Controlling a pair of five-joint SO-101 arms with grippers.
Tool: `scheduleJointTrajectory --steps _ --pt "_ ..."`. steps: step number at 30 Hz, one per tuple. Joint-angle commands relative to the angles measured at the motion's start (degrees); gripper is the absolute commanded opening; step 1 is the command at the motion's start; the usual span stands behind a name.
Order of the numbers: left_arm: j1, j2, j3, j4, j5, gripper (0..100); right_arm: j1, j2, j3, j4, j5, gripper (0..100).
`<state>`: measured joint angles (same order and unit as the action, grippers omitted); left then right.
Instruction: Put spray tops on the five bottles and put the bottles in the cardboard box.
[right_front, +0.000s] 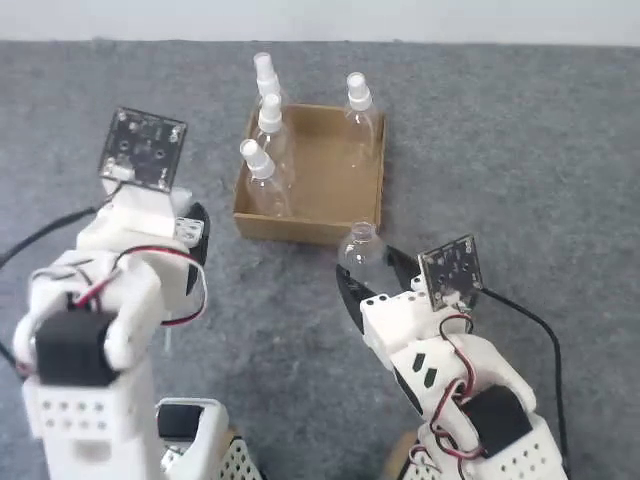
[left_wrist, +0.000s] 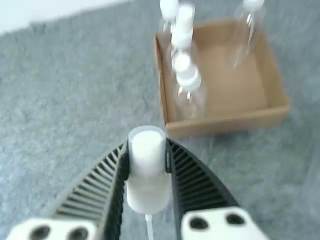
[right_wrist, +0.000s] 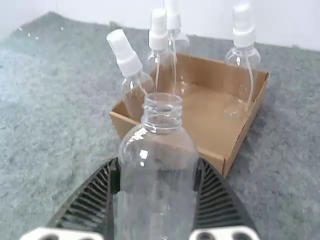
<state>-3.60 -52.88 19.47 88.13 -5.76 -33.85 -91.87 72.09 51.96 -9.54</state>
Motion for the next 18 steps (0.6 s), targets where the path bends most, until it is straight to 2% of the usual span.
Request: scheduleJointTrajectory --steps 1,4,6,11,18 --pt "0.8 -5.1 -0.6 -4.0 3.4 1 0.2 -3.6 0.6 -3.3 -0.3 2.0" --pt "2.5 -6.1 -0.5 -4.9 3.6 1 -1.6 -5.2 2.4 -4.4 0.4 2.0" --pt "4.1 -6.3 -0.5 -5.7 3.7 1 -3.5 -6.3 4.0 -5.1 3.5 2.0" --pt "6.3 -6.4 -0.5 -9.6 7.6 1 -5.9 -10.9 10.5 -9.6 9.5 2.0" --pt "10.2 -6.5 -0.8 -14.7 11.3 1 -8.6 -12.1 15.4 -13.6 12.8 2.0"
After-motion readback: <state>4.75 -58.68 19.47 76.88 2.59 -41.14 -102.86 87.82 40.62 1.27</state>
